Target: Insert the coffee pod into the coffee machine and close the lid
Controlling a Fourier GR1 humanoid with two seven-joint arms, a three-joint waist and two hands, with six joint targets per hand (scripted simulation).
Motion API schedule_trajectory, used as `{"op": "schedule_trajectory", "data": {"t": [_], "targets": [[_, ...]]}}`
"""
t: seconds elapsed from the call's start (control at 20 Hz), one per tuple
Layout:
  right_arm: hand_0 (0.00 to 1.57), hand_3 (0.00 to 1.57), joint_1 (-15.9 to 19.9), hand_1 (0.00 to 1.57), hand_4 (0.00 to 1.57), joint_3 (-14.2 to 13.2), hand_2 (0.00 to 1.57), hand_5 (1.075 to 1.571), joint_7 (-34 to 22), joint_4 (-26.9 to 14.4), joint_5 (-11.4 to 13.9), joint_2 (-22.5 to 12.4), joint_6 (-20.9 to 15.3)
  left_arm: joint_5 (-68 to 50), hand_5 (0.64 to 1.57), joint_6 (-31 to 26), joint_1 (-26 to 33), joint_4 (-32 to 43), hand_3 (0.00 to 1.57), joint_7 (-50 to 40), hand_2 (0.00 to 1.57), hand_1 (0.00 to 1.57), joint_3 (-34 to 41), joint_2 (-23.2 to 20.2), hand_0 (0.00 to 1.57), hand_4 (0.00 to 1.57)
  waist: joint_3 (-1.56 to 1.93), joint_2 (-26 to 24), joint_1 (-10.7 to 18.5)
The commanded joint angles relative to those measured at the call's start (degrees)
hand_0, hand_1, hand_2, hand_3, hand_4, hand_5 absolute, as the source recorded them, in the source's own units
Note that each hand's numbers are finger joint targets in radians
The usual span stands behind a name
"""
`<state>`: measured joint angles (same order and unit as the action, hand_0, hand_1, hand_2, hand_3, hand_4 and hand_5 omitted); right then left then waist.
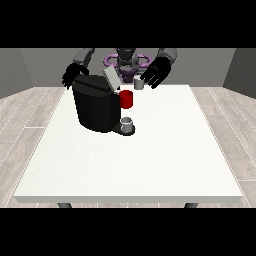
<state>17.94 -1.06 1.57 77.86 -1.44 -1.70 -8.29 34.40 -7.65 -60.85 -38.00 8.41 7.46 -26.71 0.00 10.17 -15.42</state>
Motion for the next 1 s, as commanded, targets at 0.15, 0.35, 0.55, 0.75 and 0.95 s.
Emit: {"op": "schedule_trajectory", "data": {"t": [0.15,0.35,0.55,0.75,0.95], "targets": [[0.00,0.00,2.7,0.00,0.52,0.2,0.00,1.571,0.3,2.5,0.8,-0.6,-0.3,0.2,1.571,-1.4,-4.8,1.2,1.26,1.7,1.33,1.28,1.4,-3.8,1.28,0.52,0.00,4.9,-1.9],[0.00,0.00,0.3,0.00,0.53,-0.8,0.00,1.571,0.9,0.2,0.6,-0.6,-1.3,1.1,1.571,-0.7,-4.3,0.2,1.24,-1.1,1.30,1.26,-0.4,0.7,1.26,0.49,0.02,2.4,-0.7],[0.00,0.00,2.7,0.00,0.48,-0.1,0.00,1.571,0.5,2.0,1.4,-0.2,-2.0,1.7,1.571,0.5,-6.4,1.6,1.23,-1.1,1.33,1.31,0.4,-0.6,1.31,0.49,0.01,5.5,-1.9],[0.00,0.00,1.9,0.00,0.53,-0.2,0.00,1.571,-0.2,0.9,1.0,-0.1,-1.7,3.0,1.571,0.4,-6.3,1.4,1.23,-2.7,1.34,1.33,-1.3,1.9,1.33,0.50,0.01,4.3,-1.5],[0.00,0.00,0.3,0.00,0.51,-0.9,0.00,1.571,-0.6,1.3,-0.3,-0.4,-0.8,1.6,1.571,-1.4,-6.4,2.1,1.21,-3.3,1.30,1.26,-0.1,2.4,1.26,0.51,0.01,2.4,-1.9]]}}
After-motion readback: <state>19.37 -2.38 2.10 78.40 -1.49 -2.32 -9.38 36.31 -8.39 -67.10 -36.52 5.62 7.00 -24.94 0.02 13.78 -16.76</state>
